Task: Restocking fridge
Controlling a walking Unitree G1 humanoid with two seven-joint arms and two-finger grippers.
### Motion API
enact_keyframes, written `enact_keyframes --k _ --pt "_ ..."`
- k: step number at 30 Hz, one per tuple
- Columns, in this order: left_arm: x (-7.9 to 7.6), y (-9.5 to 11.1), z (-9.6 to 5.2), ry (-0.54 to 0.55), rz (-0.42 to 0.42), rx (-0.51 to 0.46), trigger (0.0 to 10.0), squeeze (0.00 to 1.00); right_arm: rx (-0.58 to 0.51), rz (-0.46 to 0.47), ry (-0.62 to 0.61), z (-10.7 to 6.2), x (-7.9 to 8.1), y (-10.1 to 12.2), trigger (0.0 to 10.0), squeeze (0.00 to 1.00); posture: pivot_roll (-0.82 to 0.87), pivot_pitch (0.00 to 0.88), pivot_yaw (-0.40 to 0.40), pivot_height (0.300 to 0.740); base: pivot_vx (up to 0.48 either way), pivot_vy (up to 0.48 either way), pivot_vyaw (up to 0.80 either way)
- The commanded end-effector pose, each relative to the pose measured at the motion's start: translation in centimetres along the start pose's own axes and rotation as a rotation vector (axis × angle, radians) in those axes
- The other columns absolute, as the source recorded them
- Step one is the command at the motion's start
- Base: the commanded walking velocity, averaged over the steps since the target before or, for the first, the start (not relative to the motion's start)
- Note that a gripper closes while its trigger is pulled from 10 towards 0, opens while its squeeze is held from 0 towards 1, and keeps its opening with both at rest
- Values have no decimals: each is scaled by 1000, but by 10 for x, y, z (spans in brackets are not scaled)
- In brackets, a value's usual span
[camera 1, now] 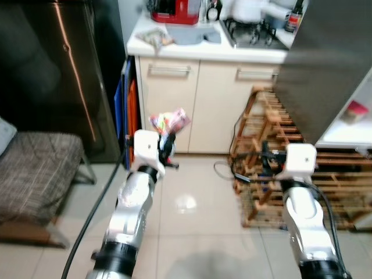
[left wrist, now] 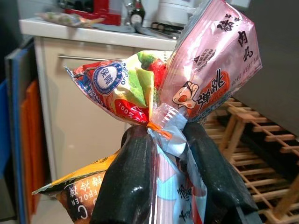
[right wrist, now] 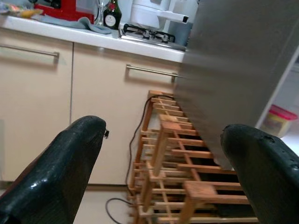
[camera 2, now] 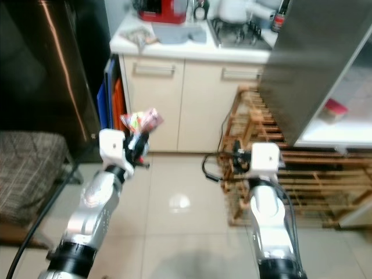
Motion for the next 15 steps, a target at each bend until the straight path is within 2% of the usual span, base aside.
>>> enact_keyframes --k 1,6,11,13,15 --pt "6 11 5 27 37 -37 10000 0 -1 3 28 4 8 1 10000 1000 -81 0 -59 740 240 -412 0" --pt "11 9 9 75 96 -19 10000 0 7 -12 42 3 7 -1 10000 1000 -85 0 -61 740 311 -357 0" --pt "15 7 8 83 94 -22 10000 0 25 -26 21 -2 -4 -6 10000 1000 -88 0 -56 740 0 0 0" --pt "15 8 8 80 89 -28 10000 0 26 -26 19 -2 -4 -6 10000 1000 -86 0 -56 740 0 0 0" --pt "15 8 9 81 107 -22 10000 0 28 -26 22 -1 -3 -7 10000 1000 -85 0 -57 740 319 -172 0"
Point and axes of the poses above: a point about 5 cm out from each wrist's last joint towards the gripper, its own z axis pointing out of the wrist towards the gripper, its own y axis along the axis of the wrist's last joint, x = y × z, the point moved 3 cm from there along z, pointing out of the wrist towards the gripper, and after that the axes turned 14 degrees about z, right-handed, at the moved point
